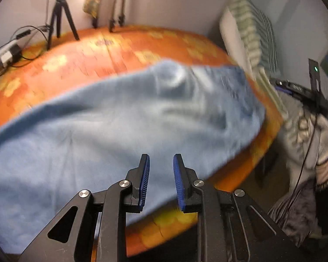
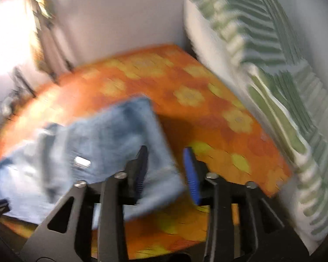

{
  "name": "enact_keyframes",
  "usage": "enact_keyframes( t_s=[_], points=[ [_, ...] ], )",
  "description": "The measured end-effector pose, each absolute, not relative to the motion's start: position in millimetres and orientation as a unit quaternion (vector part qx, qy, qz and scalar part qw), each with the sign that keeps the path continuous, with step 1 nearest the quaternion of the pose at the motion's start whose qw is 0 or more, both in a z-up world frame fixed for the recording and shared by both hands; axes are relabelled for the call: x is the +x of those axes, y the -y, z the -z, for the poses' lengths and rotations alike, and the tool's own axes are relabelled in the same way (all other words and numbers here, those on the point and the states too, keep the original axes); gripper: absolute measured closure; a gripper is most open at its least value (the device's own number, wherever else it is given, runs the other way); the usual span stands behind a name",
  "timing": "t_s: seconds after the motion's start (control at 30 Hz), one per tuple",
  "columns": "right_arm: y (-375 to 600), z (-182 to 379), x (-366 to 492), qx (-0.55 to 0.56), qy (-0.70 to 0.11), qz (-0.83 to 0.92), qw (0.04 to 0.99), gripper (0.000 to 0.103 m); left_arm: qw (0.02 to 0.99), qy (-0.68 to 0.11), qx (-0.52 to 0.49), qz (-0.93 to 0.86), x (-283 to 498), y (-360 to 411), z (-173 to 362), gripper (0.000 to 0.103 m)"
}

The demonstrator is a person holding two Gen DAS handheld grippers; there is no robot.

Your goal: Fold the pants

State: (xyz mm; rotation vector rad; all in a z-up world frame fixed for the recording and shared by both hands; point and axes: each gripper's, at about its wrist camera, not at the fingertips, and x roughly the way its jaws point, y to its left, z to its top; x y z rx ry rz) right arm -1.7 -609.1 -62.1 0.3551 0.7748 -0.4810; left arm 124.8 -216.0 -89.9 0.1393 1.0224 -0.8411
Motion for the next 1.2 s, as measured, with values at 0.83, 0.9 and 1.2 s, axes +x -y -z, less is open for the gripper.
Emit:
enact_keyframes(
  t_s=[0.83,0.9,1.2],
  points=[
    [503.3,146.7,305.0,0.175,-0.599,-0.236,0.745,0.061,0.786,-0.519,0.060,0.332,201.7,251.4,141.6,0.082],
    [494.7,142.4,299.9,0.137,-0.593,-0.226,0.760,0.087,0.787,-0.515,0.063,0.334,201.0,251.5,141.5,0.082],
    [519.5,103.5,278.4,0.140,-0.475,-0.182,0.850,0.098,0.790,-0.510,0.063,0.335,199.1,250.7,140.5,0.082]
  ],
)
